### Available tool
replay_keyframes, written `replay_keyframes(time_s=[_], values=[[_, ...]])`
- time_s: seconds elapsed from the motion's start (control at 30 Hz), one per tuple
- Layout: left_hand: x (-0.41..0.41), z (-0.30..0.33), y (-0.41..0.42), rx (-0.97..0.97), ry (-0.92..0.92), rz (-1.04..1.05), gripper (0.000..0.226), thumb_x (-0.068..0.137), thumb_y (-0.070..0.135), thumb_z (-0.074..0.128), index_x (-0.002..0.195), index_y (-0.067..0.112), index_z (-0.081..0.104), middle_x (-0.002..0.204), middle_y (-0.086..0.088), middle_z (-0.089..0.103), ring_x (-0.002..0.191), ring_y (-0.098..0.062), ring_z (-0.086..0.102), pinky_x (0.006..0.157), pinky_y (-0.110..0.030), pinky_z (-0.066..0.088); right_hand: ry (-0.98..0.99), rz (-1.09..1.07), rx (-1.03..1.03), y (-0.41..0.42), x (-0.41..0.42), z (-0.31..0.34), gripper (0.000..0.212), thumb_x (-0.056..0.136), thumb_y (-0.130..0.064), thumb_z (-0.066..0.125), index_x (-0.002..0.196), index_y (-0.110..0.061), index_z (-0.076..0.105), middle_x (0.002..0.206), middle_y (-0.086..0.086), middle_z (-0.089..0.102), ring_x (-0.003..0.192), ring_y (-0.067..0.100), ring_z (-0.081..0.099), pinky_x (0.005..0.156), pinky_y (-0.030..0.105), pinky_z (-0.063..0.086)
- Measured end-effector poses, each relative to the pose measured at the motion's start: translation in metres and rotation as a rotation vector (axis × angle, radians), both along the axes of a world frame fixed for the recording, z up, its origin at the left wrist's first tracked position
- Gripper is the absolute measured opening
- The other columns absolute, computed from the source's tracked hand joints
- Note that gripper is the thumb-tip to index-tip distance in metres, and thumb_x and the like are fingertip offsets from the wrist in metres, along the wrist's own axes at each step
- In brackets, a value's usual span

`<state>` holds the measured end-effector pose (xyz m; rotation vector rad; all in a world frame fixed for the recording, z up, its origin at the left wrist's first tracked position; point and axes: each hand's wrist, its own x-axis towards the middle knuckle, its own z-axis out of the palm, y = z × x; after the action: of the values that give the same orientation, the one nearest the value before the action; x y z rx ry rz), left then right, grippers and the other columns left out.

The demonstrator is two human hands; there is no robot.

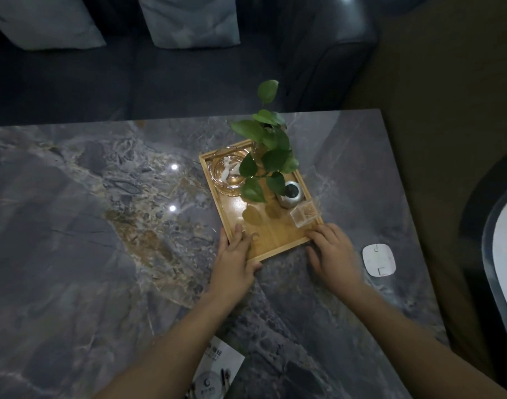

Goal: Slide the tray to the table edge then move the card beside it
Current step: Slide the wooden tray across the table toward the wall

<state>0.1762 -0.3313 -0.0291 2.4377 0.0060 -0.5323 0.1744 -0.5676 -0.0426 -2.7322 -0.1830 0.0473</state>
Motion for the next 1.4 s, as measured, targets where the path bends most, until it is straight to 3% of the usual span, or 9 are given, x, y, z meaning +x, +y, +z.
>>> replay_keyframes(time_s=[0.33, 0.5, 0.63, 1.0, 1.4], values=[[0.005, 0.001, 0.006, 0.020, 0.008, -0.106, 0.072, 0.089, 0.030, 0.070, 0.151, 0.018, 0.036, 0.165, 0.000, 0.014, 0.153, -0.030, -0.008, 0.122, -0.040, 0.012, -0.002, -0.080, 0.036, 0.004, -0.008, -0.009, 0.020, 0.089, -0.024, 0.069, 0.105, -0.012, 0.065, 0.110, 0.004, 0.066, 0.102, 0.029, 0.053, 0.087, 0.042, 0.047], [0.009, 0.002, 0.005, 0.052, 0.003, -0.143, 0.076, 0.086, 0.031, 0.073, 0.151, 0.018, 0.037, 0.165, 0.000, 0.015, 0.153, -0.028, -0.006, 0.119, -0.033, 0.007, 0.002, -0.101, 0.116, 0.000, -0.007, -0.007, 0.010, 0.085, -0.015, 0.072, 0.092, -0.010, 0.067, 0.097, 0.006, 0.067, 0.094, 0.030, 0.057, 0.082, 0.039, 0.047], [0.011, 0.005, 0.000, 0.070, -0.003, -0.150, 0.075, 0.083, 0.031, 0.075, 0.149, 0.018, 0.040, 0.165, -0.001, 0.019, 0.154, -0.027, -0.002, 0.122, -0.038, 0.016, -0.001, -0.099, 0.118, -0.006, -0.005, -0.003, 0.006, 0.084, -0.013, 0.071, 0.084, -0.008, 0.067, 0.089, 0.008, 0.067, 0.086, 0.032, 0.058, 0.076, 0.038, 0.046], [0.020, 0.008, -0.035, 0.066, 0.010, -0.179, 0.074, 0.083, 0.032, 0.076, 0.147, 0.018, 0.043, 0.164, -0.004, 0.019, 0.153, -0.031, -0.003, 0.122, -0.041, 0.019, 0.015, -0.109, 0.102, -0.041, 0.001, -0.002, 0.007, 0.085, -0.015, 0.071, 0.085, -0.009, 0.069, 0.087, 0.007, 0.067, 0.082, 0.032, 0.059, 0.071, 0.045, 0.051], [0.033, 0.009, -0.079, 0.072, 0.002, -0.241, 0.071, 0.085, 0.032, 0.073, 0.147, 0.017, 0.043, 0.164, -0.008, 0.020, 0.152, -0.036, -0.003, 0.120, -0.047, 0.024, 0.024, -0.142, 0.041, -0.084, 0.008, 0.006, 0.009, 0.085, -0.018, 0.070, 0.089, -0.010, 0.070, 0.092, 0.007, 0.067, 0.087, 0.030, 0.059, 0.074, 0.042, 0.051]])
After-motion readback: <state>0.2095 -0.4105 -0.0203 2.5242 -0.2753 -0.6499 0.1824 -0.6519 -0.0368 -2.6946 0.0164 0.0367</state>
